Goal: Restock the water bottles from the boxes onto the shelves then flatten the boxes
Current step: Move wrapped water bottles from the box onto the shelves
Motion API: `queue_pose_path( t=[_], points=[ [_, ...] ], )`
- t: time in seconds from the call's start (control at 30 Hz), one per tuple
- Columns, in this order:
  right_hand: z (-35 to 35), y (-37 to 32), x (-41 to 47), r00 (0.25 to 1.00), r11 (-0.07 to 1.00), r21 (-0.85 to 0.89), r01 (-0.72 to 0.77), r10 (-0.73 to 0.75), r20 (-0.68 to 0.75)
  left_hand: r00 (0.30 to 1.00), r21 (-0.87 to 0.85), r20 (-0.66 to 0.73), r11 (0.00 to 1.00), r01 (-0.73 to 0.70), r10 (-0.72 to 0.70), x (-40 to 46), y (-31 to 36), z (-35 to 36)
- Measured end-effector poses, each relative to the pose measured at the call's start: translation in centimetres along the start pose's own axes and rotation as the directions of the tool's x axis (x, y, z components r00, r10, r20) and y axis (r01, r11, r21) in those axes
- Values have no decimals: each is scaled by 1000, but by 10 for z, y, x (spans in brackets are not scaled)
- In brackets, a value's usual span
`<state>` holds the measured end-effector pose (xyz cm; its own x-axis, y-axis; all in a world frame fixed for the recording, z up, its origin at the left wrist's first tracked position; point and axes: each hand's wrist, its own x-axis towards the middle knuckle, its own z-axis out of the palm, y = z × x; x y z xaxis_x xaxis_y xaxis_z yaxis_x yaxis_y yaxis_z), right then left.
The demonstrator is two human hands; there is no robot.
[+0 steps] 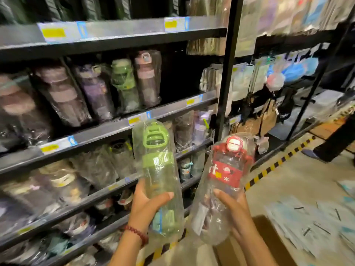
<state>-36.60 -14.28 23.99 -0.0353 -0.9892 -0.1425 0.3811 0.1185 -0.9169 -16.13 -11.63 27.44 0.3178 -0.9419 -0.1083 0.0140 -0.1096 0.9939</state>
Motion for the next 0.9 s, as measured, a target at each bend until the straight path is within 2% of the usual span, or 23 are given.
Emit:
queue_pose_path(
  t=[0.2,0.47,0.63,0.9],
  points=[
    [27,-32,72,987,983,-103,151,-143,73,992,16,92,996,-92,90,89,41,20],
    [78,-77,179,969,951,-197,238,-219,114,960,22,205,979,-201,193,206,82,29],
    [91,-101,235,968,946,-216,243,-222,115,941,23,288,981,-193,178,259,100,45],
    [91,-135,305,979,964,-182,193,-176,105,968,-24,245,999,-48,53,314,116,79]
  ],
)
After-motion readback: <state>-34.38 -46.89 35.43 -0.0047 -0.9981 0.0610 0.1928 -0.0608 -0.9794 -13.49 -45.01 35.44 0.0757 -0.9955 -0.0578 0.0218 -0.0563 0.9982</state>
